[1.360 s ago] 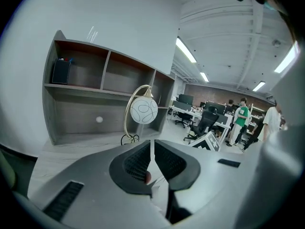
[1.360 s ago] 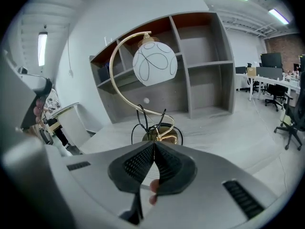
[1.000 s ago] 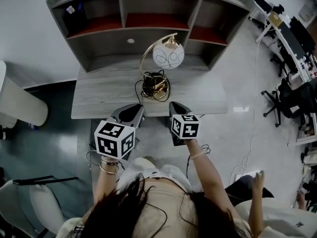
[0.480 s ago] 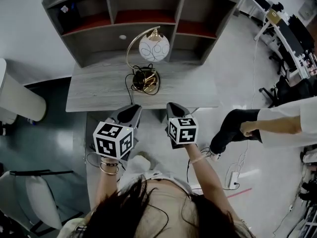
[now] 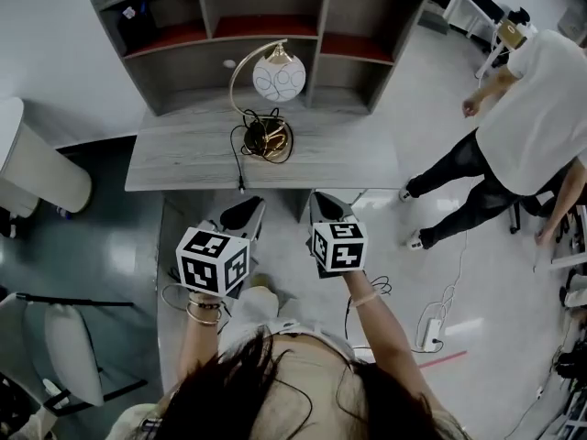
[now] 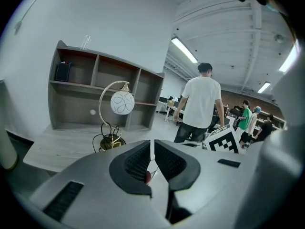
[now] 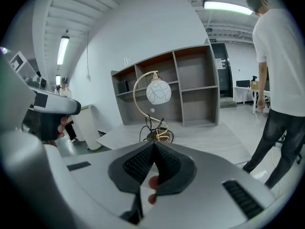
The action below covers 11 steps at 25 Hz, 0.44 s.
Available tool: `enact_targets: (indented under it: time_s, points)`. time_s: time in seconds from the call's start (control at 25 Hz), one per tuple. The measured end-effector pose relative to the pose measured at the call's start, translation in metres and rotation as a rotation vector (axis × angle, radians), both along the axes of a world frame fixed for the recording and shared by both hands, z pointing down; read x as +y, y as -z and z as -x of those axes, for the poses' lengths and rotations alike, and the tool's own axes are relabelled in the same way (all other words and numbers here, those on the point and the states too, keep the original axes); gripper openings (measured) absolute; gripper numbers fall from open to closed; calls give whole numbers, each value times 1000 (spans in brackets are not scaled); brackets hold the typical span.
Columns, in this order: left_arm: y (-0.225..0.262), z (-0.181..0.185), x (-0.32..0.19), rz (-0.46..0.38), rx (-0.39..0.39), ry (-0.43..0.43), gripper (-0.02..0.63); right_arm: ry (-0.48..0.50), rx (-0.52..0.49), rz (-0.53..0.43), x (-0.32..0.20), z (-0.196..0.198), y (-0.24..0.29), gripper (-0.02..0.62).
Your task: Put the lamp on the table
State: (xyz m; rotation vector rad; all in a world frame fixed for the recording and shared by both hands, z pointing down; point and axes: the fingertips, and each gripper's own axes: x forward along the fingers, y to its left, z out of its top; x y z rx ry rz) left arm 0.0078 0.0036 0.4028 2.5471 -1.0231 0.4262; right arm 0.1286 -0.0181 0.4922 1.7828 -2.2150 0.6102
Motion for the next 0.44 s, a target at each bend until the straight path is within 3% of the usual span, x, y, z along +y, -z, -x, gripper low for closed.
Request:
enact_targets:
  time_s: [0.44]
  points:
    - [6,-14,56,-36,7,20,34,6,-37,-3,52,-14,-2,23]
